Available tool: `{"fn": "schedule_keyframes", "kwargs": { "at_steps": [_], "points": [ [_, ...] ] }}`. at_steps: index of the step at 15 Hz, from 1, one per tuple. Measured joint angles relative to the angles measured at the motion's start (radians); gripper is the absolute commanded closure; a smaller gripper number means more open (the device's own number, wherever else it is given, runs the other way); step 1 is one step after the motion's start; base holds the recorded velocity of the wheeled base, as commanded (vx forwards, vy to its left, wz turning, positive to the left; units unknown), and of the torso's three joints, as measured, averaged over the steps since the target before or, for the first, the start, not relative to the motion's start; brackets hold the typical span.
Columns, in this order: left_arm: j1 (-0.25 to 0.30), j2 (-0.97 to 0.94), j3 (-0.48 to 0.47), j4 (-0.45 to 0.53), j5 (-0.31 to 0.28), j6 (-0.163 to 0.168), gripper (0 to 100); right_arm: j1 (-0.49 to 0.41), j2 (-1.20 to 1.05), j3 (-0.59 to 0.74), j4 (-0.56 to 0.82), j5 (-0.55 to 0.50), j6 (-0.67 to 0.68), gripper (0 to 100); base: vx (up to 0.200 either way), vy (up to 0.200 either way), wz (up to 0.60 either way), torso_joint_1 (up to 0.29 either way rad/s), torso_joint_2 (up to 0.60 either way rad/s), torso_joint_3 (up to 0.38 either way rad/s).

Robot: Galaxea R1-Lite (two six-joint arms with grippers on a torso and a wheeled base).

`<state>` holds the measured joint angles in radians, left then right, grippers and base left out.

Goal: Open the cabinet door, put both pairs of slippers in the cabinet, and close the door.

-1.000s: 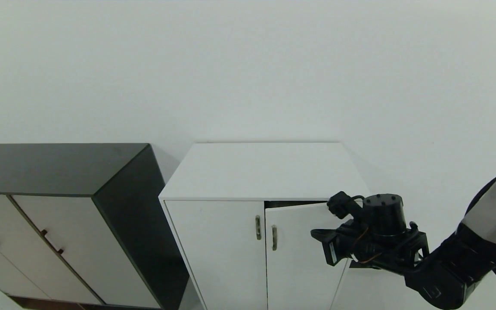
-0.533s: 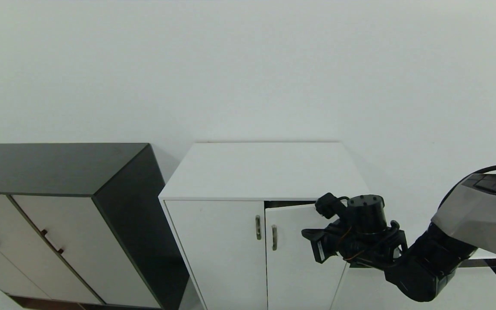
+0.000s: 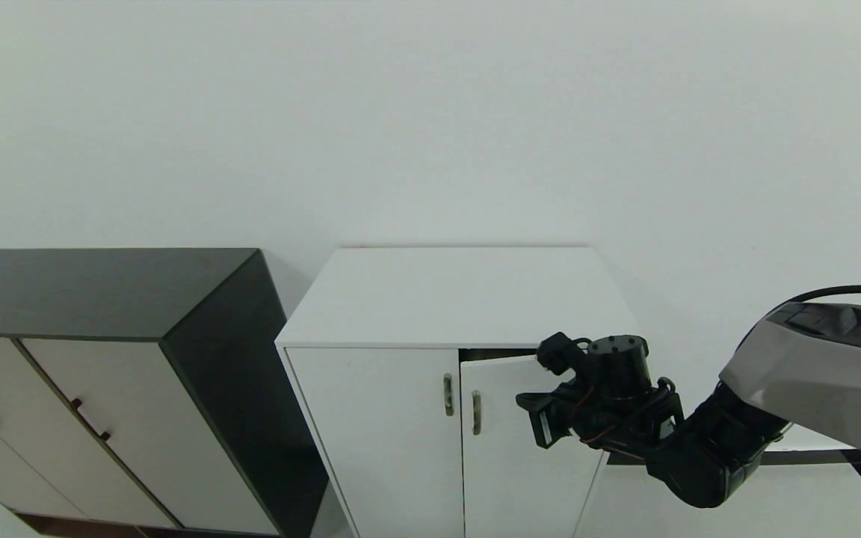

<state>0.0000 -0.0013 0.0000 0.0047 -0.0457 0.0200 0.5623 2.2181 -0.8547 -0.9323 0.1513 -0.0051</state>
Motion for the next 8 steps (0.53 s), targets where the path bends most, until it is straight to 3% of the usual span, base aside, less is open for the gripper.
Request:
{"fn": "schedule_keyframes", "kwargs": {
  "at_steps": [8],
  "points": [
    [0.0, 0.0, 0.0, 0.0, 0.0, 0.0, 100, -0.036, 0.066, -0.086, 0.006, -0.001, 0.003, 100, 0.0, 0.0, 0.0, 0.0, 0.0, 0.0]
  ]
}}
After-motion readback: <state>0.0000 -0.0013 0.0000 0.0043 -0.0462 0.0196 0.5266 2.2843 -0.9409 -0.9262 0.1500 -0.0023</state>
